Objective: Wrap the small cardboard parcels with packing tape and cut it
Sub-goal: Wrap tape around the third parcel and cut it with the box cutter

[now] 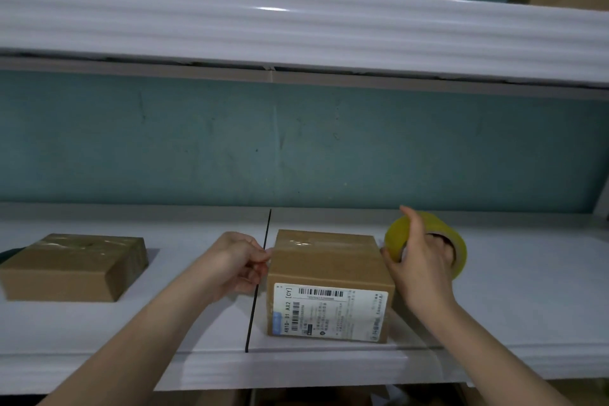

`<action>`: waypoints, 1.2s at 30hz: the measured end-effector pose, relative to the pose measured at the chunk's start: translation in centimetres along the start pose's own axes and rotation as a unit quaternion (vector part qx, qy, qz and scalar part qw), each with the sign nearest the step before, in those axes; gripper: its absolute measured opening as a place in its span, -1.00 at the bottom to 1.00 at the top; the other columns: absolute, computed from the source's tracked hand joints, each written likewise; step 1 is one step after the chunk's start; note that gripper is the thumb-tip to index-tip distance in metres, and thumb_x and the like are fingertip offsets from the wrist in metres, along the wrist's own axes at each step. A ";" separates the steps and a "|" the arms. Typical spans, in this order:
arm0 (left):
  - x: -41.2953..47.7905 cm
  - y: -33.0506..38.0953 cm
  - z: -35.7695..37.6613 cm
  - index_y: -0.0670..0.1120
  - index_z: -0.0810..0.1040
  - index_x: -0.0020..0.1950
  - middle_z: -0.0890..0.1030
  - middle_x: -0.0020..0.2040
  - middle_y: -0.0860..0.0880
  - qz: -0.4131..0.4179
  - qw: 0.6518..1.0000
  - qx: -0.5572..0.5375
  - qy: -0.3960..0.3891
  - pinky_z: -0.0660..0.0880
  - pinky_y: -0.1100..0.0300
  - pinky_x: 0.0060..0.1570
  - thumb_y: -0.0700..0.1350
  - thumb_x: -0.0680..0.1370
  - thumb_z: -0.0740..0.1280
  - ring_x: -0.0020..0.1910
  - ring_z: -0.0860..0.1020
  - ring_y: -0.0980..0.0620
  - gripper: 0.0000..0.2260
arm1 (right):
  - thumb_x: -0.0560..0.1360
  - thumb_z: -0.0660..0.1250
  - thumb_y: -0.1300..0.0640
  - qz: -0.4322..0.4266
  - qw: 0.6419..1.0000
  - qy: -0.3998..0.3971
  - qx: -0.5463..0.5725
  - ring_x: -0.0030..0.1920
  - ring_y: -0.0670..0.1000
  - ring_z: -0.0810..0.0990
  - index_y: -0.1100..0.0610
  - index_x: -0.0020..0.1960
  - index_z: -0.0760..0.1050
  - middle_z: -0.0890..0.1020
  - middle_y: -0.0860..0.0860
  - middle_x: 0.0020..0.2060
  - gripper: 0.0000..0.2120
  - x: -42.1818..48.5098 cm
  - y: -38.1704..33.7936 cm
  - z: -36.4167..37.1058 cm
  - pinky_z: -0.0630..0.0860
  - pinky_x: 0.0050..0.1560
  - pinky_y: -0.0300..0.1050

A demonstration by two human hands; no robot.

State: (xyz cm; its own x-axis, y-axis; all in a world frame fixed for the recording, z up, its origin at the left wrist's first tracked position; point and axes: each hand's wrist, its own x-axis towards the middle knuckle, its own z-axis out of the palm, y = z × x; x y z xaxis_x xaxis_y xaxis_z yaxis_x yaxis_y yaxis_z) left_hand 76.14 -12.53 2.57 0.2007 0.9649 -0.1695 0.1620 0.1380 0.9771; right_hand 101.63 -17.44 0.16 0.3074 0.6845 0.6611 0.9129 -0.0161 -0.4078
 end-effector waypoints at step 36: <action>-0.2 2.4 3.8 0.52 -0.08 0.35 0.30 0.22 0.10 0.346 0.879 0.328 -0.006 0.24 -0.01 0.36 0.44 0.02 0.39 0.28 0.28 0.05 0.00 | 0.41 0.41 -0.02 0.073 0.971 0.173 0.151 -0.14 0.12 0.47 -0.06 0.49 0.05 0.53 0.04 -0.30 -0.21 2.2 1.7 -8.0 0.38 -0.01 0.03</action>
State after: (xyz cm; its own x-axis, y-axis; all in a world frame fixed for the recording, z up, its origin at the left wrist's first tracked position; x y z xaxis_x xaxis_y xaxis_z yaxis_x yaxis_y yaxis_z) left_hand 80.19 -13.20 4.45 0.4802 0.7637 0.4315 0.5191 -0.6439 0.5620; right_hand 106.02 -21.84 5.97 0.5467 0.4047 0.7330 0.7485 0.1562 -0.6445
